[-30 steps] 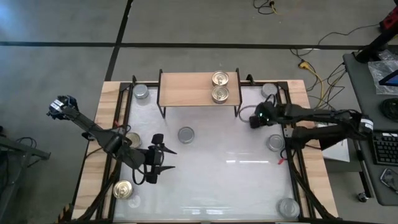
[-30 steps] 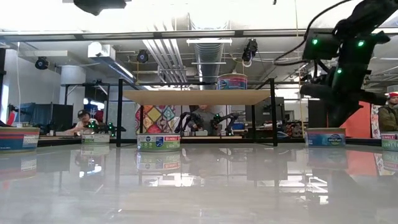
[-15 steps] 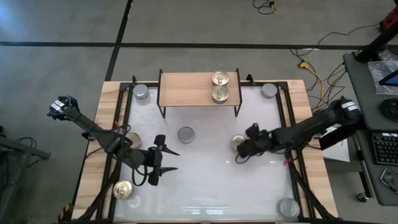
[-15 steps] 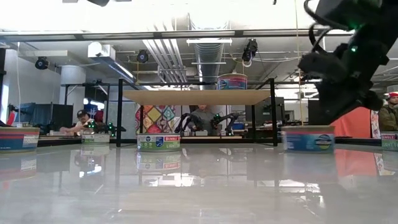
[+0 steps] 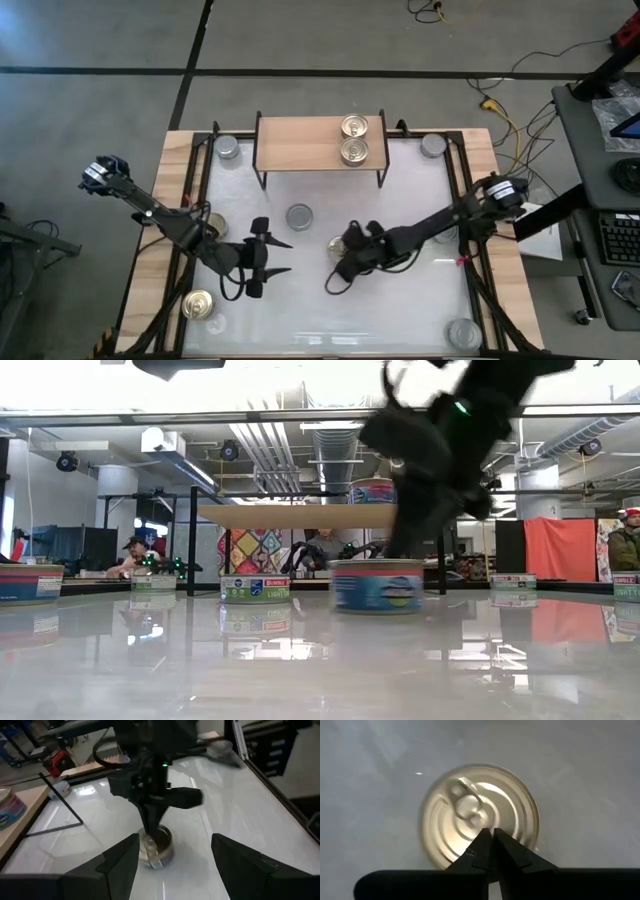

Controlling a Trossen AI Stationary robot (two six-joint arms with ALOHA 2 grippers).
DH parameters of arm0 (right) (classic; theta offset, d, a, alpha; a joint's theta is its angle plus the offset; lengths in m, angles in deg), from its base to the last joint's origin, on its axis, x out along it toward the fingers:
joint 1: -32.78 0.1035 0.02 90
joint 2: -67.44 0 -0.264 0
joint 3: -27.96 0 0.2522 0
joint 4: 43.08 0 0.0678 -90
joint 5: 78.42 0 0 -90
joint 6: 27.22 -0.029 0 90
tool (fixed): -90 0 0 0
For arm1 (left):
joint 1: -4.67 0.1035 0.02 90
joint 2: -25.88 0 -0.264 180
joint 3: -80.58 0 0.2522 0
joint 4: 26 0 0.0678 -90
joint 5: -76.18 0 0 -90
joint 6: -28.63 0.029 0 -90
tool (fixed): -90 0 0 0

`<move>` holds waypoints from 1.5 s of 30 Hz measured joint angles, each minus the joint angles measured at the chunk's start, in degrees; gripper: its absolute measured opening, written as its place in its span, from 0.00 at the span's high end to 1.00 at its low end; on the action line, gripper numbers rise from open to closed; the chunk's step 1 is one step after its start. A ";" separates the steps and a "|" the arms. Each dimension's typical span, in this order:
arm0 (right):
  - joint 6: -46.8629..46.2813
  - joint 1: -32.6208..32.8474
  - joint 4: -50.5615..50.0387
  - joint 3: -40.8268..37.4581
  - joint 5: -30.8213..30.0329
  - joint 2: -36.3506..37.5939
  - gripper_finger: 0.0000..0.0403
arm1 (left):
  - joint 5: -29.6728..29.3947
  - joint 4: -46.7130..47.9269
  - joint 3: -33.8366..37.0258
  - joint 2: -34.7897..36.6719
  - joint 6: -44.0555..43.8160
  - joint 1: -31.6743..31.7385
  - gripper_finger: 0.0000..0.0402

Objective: Stack canned seafood by type on shelf
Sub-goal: Stack the blue-pink tuna can on top of the other blue-pink tuna can on the shelf

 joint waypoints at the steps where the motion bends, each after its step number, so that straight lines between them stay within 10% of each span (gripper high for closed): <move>1: 2.18 0.00 0.27 1.56 -0.21 0.17 0.94 | -0.23 -0.29 0.10 -0.19 -0.52 0.00 0.42; 10: 20.18 4.33 -1.22 1.28 -3.98 7.85 0.63 | -0.23 -2.45 0.87 -7.08 -7.46 -0.47 0.42; 26: 26.43 6.33 21.58 -30.57 0.16 24.99 0.07 | -4.79 -12.68 0.87 -21.68 -17.63 1.75 0.37; 45: 37.88 2.04 55.80 -48.61 5.90 22.94 0.01 | -4.23 -17.08 0.63 -30.65 -27.01 4.68 0.30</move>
